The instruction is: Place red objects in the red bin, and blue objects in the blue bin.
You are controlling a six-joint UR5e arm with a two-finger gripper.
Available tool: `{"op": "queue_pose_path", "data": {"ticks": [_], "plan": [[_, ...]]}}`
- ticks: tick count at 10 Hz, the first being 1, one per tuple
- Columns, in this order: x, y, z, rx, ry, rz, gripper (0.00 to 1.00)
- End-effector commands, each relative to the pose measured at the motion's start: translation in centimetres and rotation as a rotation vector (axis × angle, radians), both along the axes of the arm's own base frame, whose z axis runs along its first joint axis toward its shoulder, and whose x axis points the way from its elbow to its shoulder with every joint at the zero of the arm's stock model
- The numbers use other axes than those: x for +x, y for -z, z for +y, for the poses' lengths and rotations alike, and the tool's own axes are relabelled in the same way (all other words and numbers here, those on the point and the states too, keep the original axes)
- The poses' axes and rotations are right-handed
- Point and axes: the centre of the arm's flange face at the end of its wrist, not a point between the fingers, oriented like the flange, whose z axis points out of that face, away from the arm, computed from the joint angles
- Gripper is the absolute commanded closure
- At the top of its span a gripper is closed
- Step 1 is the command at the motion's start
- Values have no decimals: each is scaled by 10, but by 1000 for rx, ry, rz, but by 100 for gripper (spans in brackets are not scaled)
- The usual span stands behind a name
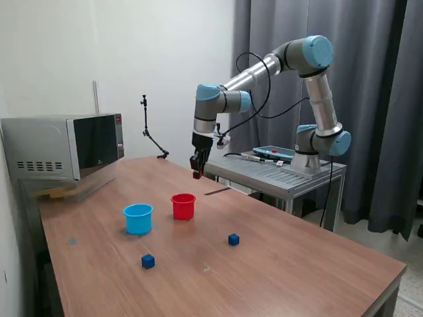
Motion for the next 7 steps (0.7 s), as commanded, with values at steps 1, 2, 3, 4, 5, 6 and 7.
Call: {"op": "queue_pose_path", "data": {"ticks": [1, 2, 3, 4, 5, 6, 7], "plan": [[-8, -2, 10, 3, 9, 10, 100], [-9, 0, 11, 1, 7, 8, 100], [-13, 2, 12, 1, 6, 8, 100], [-16, 9, 11, -1, 4, 0, 100], [-19, 21, 7, -7, -1, -7, 100], [-24, 29, 4, -9, -7, 1, 100], [-27, 35, 1, -28, -9, 11, 100]]}}
